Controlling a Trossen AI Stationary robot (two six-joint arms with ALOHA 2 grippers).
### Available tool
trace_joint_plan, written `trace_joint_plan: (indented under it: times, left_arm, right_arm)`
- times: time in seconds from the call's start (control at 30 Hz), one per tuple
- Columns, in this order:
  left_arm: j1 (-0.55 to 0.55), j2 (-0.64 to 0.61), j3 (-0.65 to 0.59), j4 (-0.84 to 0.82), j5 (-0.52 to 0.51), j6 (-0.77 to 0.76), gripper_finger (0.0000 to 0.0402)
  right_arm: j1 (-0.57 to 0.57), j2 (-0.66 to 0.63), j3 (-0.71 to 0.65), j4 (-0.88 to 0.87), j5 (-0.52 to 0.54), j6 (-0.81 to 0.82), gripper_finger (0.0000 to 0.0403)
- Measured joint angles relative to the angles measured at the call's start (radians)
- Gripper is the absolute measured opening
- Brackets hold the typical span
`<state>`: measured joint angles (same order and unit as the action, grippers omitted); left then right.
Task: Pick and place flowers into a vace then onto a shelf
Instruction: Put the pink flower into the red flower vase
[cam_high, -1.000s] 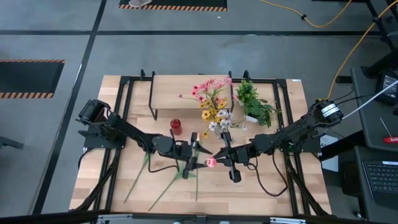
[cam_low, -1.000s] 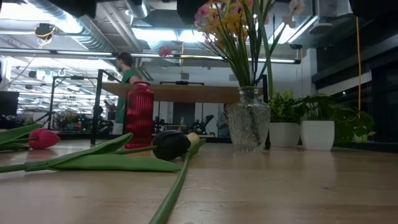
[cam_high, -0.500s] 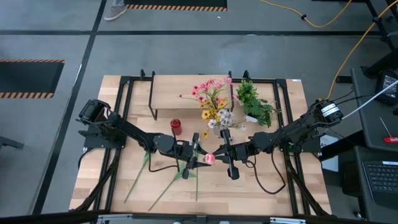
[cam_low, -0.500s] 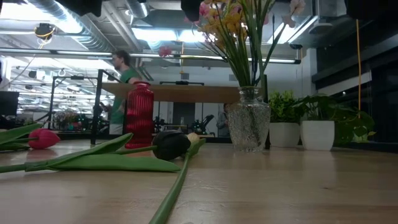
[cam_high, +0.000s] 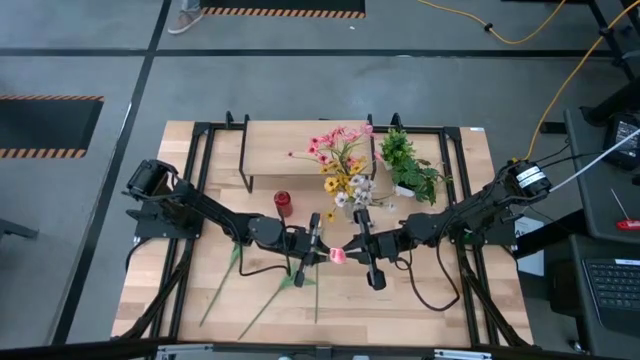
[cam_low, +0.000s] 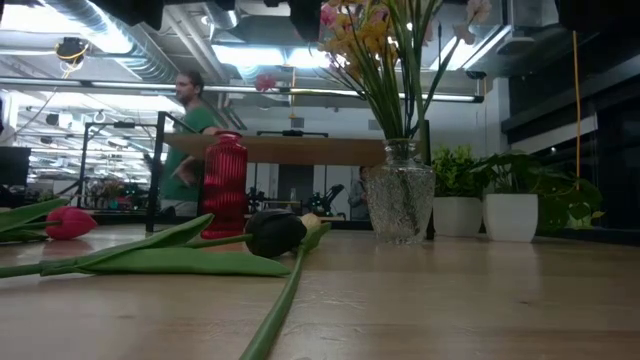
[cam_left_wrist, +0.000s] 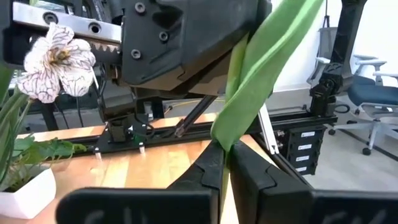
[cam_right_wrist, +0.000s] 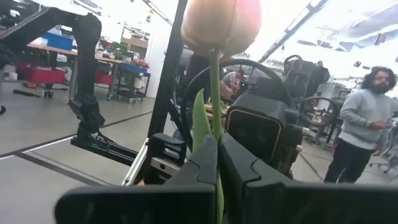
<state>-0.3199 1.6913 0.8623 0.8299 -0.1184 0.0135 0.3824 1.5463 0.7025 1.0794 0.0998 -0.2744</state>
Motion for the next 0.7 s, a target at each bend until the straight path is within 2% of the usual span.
trace_joint_plan:
  times: [0.2, 0.5, 0.7]
  left_arm:
    - [0.000, 0.000, 0.000, -0.009, 0.002, 0.000, 0.0007]
    - [-0.007, -0.026, 0.000, -0.056, 0.008, -0.004, 0.0006]
    - [-0.017, -0.044, 0.000, -0.105, -0.003, 0.008, 0.0006]
  right_arm:
    - [0.001, 0.000, 0.000, -0.021, 0.000, 0.013, 0.0030]
    - [0.003, 0.000, 0.000, -0.066, 0.003, 0.062, 0.0112]
    - [0.003, -0.008, 0.000, -0.119, 0.003, 0.089, 0.0153]
